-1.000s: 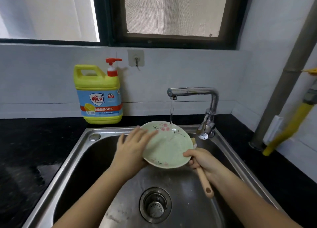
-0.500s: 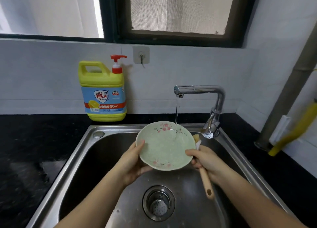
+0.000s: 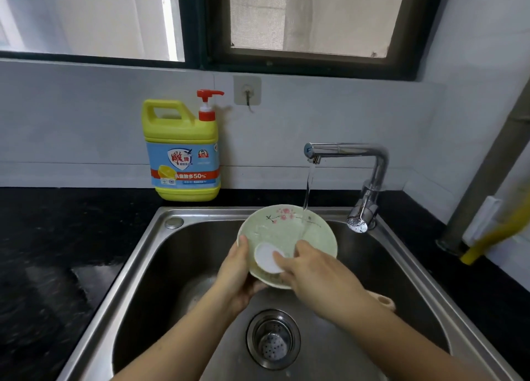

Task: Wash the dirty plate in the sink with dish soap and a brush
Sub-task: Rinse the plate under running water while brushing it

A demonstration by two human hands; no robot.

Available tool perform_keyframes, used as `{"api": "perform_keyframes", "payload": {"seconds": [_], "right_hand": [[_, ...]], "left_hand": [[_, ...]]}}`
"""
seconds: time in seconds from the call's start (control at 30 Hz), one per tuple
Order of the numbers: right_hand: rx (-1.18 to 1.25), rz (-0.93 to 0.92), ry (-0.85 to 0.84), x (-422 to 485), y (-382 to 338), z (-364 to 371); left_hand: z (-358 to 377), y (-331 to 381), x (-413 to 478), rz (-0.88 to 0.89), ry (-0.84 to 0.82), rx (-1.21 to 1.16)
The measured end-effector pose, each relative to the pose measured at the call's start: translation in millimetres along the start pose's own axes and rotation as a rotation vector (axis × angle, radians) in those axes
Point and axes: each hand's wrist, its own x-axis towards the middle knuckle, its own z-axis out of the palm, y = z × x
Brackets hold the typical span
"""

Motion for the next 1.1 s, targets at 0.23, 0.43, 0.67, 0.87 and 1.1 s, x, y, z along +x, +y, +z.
{"api": "perform_keyframes", "payload": {"seconds": [0.23,0.43,0.67,0.87,1.1], "right_hand": [[-0.142,0.199,-0.009,43.6,-9.5,-1.2],[-0.130,0.062,-0.150,40.8,-20.4,-3.6],[-0.184,0.117,-0.061,47.4,-22.7,-17.2],[-0.151,0.008,-0.127,38.3,-24.9,-11.9],[-0.209,0.002,-0.288,10.8,10.0,-31.5]], "left_hand": [[1.0,-3.5,1.5,-0.077,-0.014,0.020],[0.5,-0.5,2.3,-0.077,0.034,-0.021],[3.0,-1.6,3.1,-0.067,0.021,-0.036],[-0.7,0.0,7.3,-0.035,0.078,-0.067],[-1.2,-0.2,4.4,0.095,0.161,0.037]]}}
